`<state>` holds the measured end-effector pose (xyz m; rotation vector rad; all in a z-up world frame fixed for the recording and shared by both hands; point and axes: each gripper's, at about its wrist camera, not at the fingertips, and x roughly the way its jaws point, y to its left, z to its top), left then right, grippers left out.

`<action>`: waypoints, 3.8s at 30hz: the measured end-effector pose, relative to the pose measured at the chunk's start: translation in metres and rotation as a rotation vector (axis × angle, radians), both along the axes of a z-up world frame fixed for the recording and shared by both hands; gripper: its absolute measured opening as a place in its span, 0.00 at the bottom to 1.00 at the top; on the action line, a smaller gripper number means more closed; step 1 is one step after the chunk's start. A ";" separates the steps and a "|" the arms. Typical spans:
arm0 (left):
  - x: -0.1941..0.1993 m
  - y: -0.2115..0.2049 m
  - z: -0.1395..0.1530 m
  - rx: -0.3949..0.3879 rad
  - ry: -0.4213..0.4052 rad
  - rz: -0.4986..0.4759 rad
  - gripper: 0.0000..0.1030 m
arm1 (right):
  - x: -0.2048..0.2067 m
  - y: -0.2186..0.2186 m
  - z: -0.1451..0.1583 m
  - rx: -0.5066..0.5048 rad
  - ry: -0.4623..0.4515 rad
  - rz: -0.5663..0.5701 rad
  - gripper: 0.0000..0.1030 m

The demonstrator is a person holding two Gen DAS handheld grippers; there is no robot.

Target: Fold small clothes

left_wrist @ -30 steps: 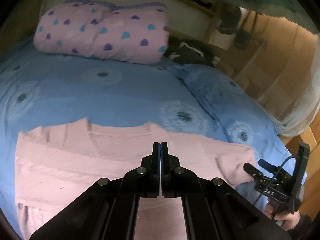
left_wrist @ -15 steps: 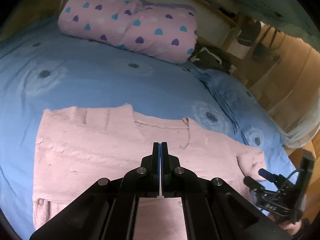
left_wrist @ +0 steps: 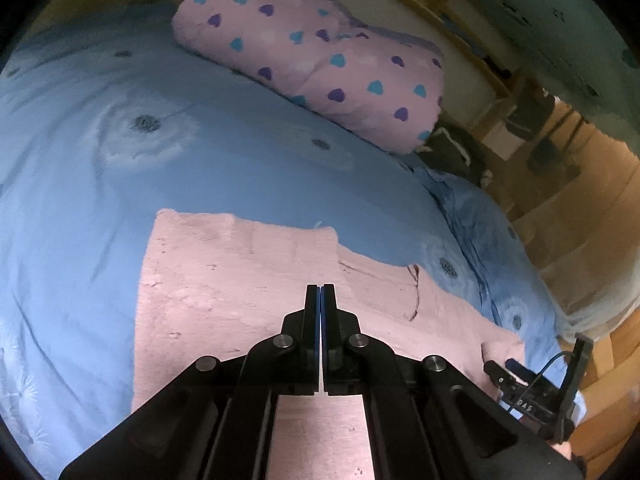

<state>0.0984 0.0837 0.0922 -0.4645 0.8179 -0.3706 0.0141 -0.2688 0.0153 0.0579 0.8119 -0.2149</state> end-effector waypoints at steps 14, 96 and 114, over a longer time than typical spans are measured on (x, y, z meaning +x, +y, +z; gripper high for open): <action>0.004 -0.070 -0.022 -0.041 0.091 -0.177 0.00 | -0.014 -0.091 0.015 0.050 -0.049 -0.248 0.85; -0.008 -0.079 -0.015 0.198 0.042 -0.083 0.00 | 0.042 -0.080 -0.035 0.135 0.139 -0.250 0.85; -0.012 -0.064 -0.037 0.531 0.136 0.068 0.01 | 0.034 -0.056 -0.024 0.063 0.128 -0.202 0.85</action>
